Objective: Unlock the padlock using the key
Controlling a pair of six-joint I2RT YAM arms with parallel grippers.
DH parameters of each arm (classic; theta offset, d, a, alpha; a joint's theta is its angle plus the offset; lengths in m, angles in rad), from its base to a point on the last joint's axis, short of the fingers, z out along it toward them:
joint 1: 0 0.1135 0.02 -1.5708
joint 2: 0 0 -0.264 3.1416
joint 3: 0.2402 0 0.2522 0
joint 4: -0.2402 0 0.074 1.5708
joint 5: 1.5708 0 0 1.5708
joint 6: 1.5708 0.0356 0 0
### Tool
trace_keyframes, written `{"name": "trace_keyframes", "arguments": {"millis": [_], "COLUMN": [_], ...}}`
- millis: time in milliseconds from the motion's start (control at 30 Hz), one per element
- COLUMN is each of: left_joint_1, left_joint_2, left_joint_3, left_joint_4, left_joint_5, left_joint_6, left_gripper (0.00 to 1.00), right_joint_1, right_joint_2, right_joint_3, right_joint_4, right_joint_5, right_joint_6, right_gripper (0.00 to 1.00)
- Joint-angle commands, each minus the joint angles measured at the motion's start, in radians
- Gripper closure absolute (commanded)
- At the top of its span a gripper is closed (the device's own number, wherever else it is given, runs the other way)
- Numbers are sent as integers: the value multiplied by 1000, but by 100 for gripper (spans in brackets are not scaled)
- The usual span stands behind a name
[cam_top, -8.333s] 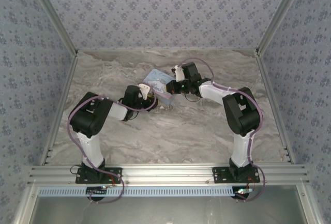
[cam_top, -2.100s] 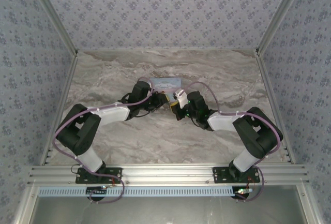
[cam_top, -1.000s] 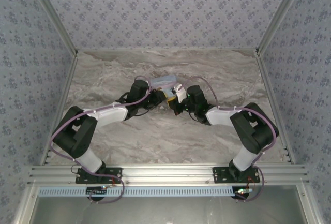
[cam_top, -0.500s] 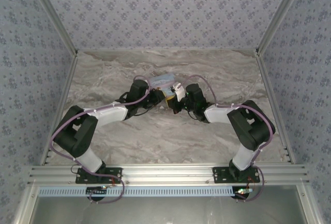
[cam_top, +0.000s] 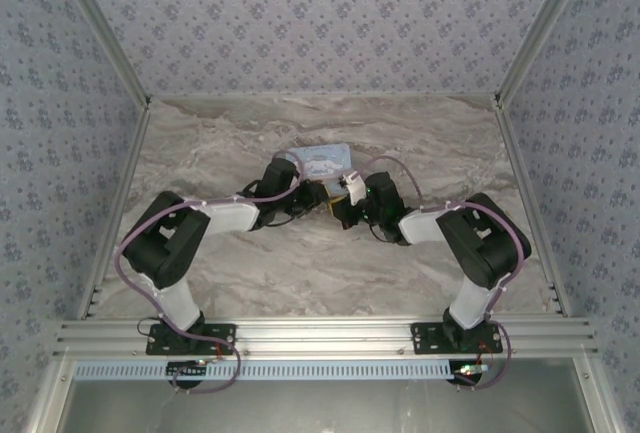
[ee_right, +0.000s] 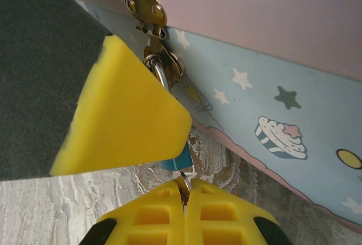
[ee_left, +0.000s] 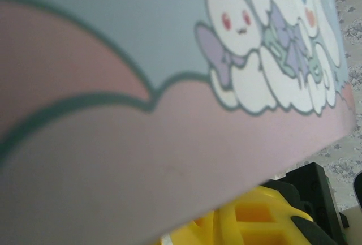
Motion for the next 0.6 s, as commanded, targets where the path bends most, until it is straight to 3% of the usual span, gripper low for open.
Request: {"name": "trace_keyframes", "arguments": {"millis": [0,433,567], "left_joint_1": [-9,-1,13], "left_joint_2": [17,-69,-135], "left_joint_3": [23,-27,-56], "left_joint_4": [36,-28,-68], "left_joint_5": [38,-14,-43], "left_joint_6": [3,38,59], "left_gripper": [73,46,43], "right_joint_1": [-8,-22,-23], "right_joint_2": [19,38,24], "right_joint_3": [-13,-34,-26], "right_joint_4": [43,0,-51], "right_joint_5": [12,-12,-24], "right_joint_6": [21,16,29], "right_gripper": [100,100,100]}}
